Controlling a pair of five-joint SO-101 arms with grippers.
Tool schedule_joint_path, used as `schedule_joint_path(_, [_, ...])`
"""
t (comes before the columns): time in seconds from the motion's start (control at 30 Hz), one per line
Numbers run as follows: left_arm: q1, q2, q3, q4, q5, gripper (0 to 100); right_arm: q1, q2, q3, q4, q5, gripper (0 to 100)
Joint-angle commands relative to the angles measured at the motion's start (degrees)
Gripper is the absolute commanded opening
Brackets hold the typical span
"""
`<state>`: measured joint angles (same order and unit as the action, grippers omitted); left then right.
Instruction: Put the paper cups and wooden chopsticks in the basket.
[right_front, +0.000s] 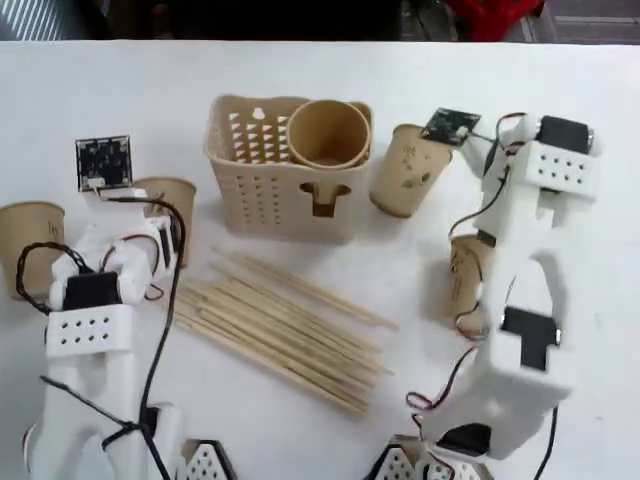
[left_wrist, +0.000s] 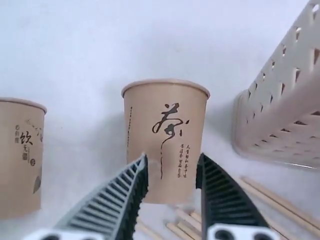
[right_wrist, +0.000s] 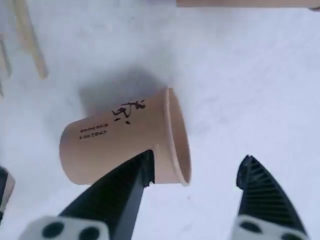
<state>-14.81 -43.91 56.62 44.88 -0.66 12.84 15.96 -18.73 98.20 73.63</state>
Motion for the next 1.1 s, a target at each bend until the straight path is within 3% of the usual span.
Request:
schedule_joint_path(0.0, [-0.40, -1.27, -0.26, -1.23, 0.44, 17, 2.07, 5.49, -9.05, 0.31, 2.29, 27.2])
schedule_joint_path(0.33, [-0.40, -1.27, -0.26, -1.23, 0.44, 17, 2.51, 12.62, -10.46, 0.40, 5.01, 26.9])
schedule_joint_path(0.8, [-0.40, -1.36, -0.26, -1.23, 0.44, 17, 1.89, -4.62, 4.22, 0.48, 5.10, 26.9])
schedule_joint_path(1.07, [-0.40, -1.45, -0.26, -1.23, 0.44, 17, -0.31, 4.35, 1.85, 0.31, 5.10, 26.9])
